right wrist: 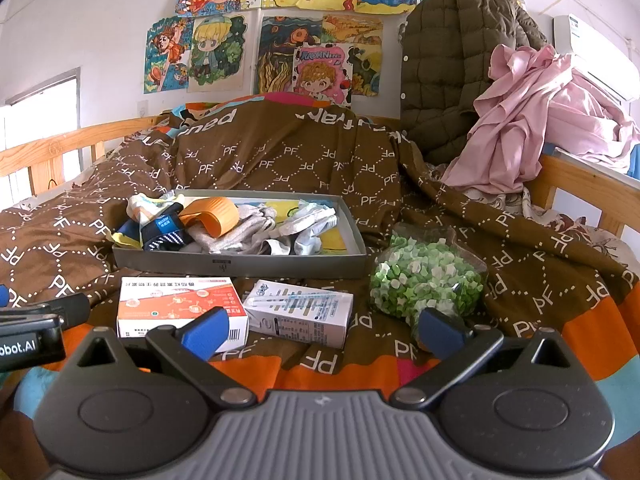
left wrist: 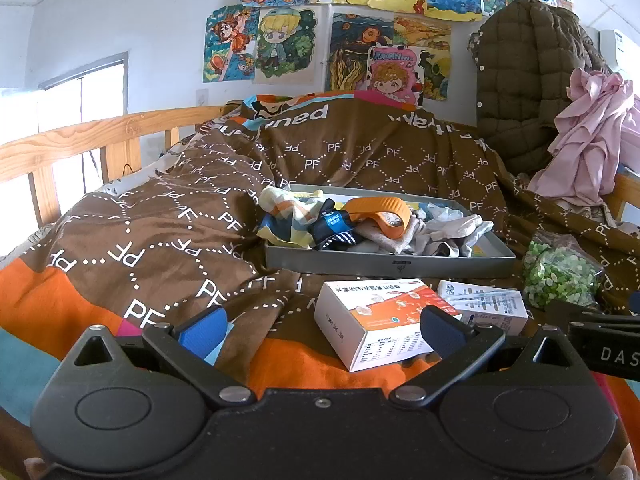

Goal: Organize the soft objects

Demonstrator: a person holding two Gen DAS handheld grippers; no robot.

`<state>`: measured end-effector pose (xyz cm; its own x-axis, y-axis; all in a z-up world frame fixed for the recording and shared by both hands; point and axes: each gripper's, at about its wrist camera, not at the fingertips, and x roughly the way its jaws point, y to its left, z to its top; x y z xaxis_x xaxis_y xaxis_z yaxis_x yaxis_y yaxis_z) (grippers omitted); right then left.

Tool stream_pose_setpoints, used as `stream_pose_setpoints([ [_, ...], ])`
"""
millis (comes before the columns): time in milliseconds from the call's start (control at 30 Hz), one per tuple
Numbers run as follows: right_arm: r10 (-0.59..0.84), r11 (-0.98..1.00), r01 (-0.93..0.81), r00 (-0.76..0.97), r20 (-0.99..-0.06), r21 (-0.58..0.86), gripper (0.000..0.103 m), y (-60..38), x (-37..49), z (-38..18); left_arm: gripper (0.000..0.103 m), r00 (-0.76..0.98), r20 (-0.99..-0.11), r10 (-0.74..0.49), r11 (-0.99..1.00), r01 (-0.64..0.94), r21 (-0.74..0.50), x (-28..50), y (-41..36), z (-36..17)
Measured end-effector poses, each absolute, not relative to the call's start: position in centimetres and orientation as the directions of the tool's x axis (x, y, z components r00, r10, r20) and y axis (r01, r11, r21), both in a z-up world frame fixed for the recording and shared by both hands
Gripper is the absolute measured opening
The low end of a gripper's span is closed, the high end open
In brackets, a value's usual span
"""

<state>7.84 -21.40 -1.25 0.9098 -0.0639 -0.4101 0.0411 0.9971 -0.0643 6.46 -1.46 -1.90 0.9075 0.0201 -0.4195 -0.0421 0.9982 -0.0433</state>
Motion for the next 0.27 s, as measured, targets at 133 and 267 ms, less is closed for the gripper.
stream_pose_setpoints([
  [133, -0.064, 0.997, 0.041, 0.91, -0.411, -0.064, 0.103, -21.38, 7.82, -1.26, 0.102, 0.908, -0.419, 0.02, 0.998, -0.042, -0.043, 6.55, -1.55, -1.87],
  [267, -0.064, 0.997, 0.041, 0.91, -0.41, -0.064, 0.103, -21.39, 7.84, -1.22, 0.102, 0.907, -0.42, 0.02, 0.998, -0.042, -0.043, 6.54, -1.57, -1.86],
])
